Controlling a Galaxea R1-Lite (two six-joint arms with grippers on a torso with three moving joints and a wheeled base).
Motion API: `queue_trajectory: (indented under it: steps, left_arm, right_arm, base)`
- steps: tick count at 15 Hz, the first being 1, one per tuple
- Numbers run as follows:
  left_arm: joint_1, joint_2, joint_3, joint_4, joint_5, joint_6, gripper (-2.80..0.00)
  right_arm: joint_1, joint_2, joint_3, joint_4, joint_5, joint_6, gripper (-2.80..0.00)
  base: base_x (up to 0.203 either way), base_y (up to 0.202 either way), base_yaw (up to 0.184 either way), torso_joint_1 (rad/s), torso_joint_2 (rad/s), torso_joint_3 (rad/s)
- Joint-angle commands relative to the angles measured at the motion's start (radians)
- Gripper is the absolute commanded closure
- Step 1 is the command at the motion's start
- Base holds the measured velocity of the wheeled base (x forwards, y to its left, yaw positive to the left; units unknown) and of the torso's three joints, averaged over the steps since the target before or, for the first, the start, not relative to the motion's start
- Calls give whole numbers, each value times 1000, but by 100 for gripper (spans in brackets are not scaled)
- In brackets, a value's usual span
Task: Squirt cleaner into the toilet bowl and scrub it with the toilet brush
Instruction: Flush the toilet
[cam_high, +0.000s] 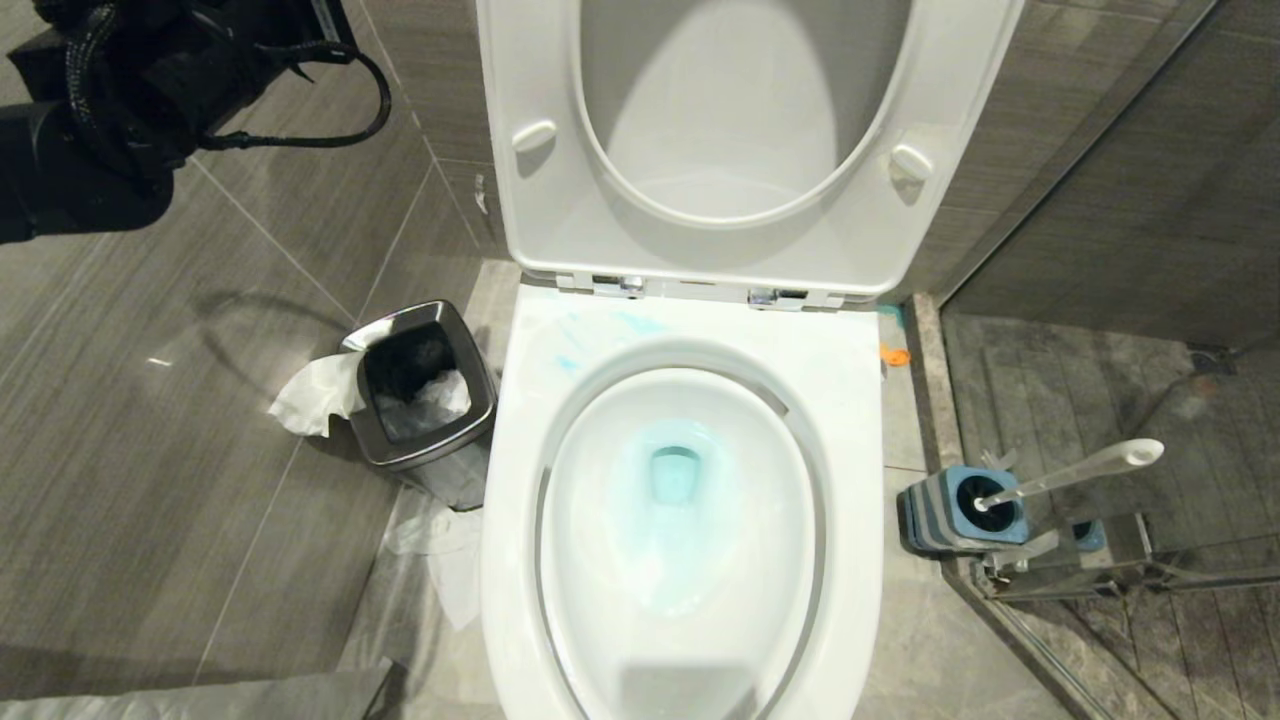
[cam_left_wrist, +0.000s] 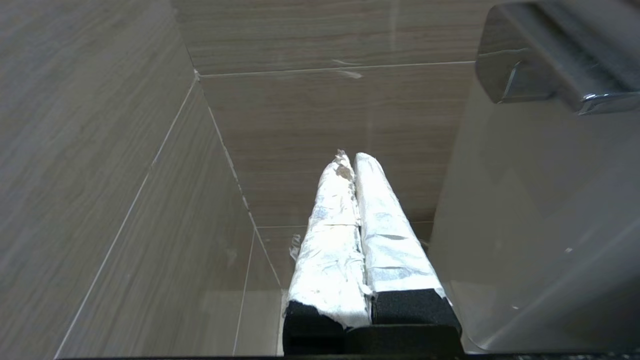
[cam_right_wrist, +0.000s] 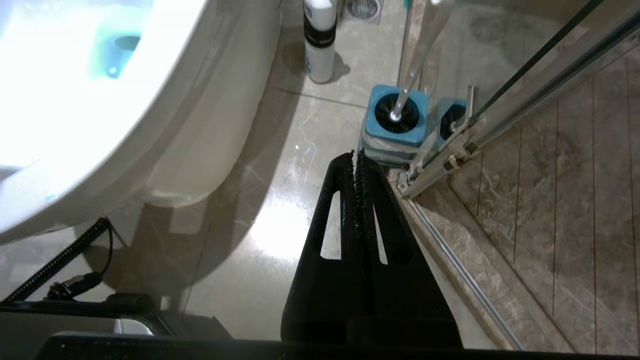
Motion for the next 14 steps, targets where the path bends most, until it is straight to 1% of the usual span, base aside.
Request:
queue_trajectory:
  steps: [1,6,8,11,14]
  left_arm:
    - [0,-40,0,-18,-1,10,0]
    - [-14,-100,0,-65,-3,51,0]
    - [-30,-120,0,-75,-4,54,0]
    - [-72,-136,1,-128,-2,66,0]
    - [-114,-171,2,-138,-3,67,0]
  right_arm:
    - [0,1,0,0,1,0,0]
    - [0,1,0,0,1,0,0]
    - [0,1,0,0,1,0,0]
    - [0,1,0,0,0,0,0]
    - [0,1,0,0,0,0,0]
  base:
    - [0,0,0,9,-1,-195]
    - [0,0,0,0,4,-198]
    - [0,0,0,2,3,-181]
    - [0,0,0,3,3,-63]
    - [0,0,0,0,0,0]
